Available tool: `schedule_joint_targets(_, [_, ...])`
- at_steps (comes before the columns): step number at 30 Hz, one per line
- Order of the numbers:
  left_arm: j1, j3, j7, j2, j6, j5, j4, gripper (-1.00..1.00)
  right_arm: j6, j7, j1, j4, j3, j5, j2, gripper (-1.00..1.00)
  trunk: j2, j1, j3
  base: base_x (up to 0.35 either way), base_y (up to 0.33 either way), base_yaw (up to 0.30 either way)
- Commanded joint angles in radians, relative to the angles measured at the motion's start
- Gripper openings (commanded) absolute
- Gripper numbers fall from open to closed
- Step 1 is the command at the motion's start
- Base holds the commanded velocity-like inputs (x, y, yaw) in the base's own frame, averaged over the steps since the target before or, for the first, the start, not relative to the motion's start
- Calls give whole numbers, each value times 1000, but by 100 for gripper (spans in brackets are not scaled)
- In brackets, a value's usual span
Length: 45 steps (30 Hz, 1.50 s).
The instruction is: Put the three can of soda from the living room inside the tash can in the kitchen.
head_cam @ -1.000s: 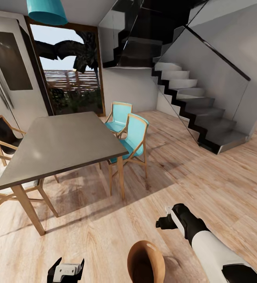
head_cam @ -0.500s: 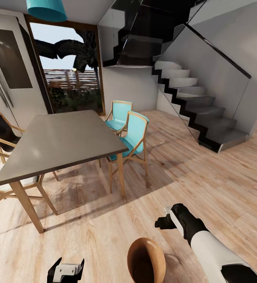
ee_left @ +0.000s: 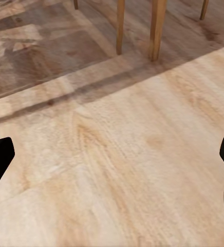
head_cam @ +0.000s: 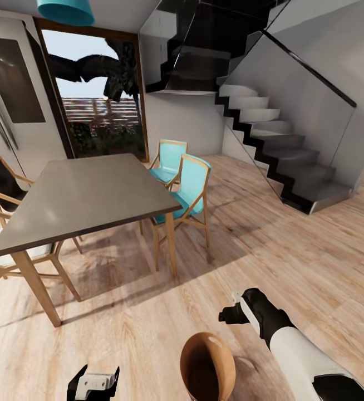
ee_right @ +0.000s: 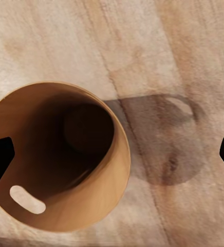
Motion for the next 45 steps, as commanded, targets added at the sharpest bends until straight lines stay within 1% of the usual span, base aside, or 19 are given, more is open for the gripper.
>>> schedule_joint_targets(1, [0, 0, 0, 0, 0, 0, 0, 100, -1, 1, 0, 0, 0, 0, 0, 100, -7, 4, -3, 0, 0, 0])
schedule_joint_targets(45, [-1, -1, 1, 0, 3, -3, 1, 100, -10, 5, 1, 1, 1, 1, 12, 100, -315, 173, -141, 0, 0, 0])
